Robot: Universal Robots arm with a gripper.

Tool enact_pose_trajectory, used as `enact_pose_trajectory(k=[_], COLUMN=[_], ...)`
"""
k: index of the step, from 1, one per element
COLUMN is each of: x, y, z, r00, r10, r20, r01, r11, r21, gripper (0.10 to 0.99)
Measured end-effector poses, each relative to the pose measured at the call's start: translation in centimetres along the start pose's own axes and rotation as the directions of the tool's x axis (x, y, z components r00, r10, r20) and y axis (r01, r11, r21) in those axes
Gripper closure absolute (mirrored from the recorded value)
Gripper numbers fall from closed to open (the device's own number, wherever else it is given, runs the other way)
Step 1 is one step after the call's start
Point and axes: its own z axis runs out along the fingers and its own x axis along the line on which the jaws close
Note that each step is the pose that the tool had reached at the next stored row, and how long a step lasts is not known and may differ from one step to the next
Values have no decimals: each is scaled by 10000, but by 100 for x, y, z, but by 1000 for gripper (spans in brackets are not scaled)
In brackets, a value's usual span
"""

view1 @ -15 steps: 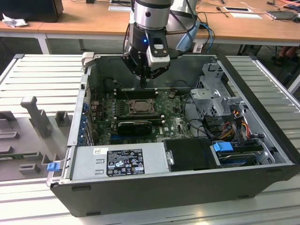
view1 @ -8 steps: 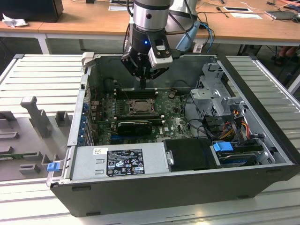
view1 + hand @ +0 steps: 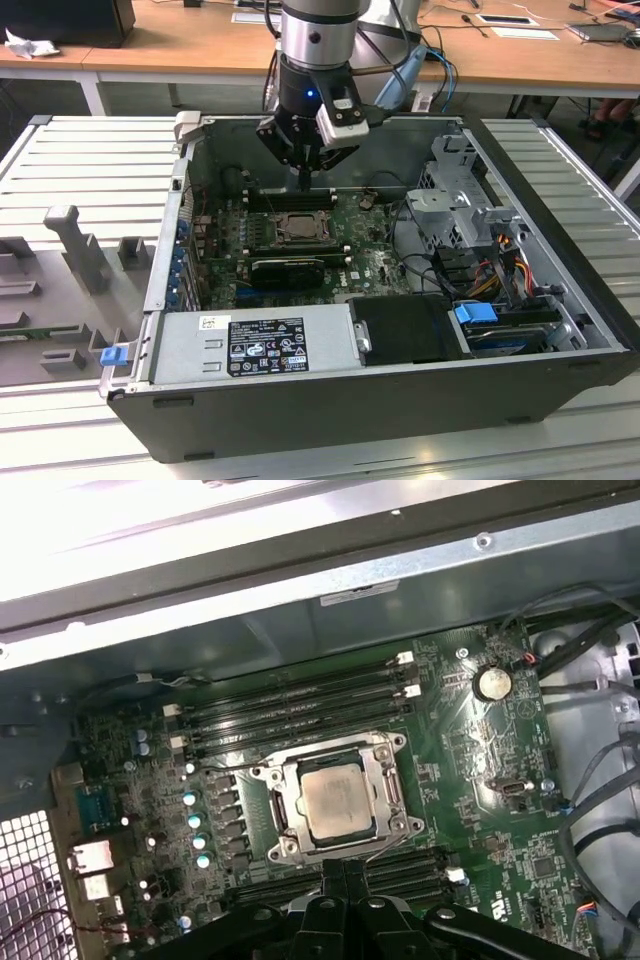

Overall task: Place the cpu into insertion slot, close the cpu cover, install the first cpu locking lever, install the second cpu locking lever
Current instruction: 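Install the first cpu locking lever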

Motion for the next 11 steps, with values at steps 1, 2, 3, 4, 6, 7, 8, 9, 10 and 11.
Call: enact_pose_trajectory(k=[1,2,3,4,6,7,8,9,10,11], x=[0,0,0,0,0,0,0,0,0,0], y=[0,0,0,0,0,0,0,0,0,0], z=[0,1,2,3,4,4,5,4,5,5], r00=[9999,9996,9988,9976,9946,9929,9901,9875,9856,9834], r10=[-107,-298,-488,-690,-1037,-1187,-1401,-1576,-1688,-1814], r20=[-1,-2,-4,-6,-10,-11,-13,-15,-16,-18], r01=[107,298,488,690,1037,1187,1401,1576,1688,1814], r11=[9999,9996,9988,9976,9946,9929,9901,9875,9856,9834], r21=[1,5,10,15,23,27,31,36,38,41], gripper=[980,980,980,980,980,980,980,980,980,980])
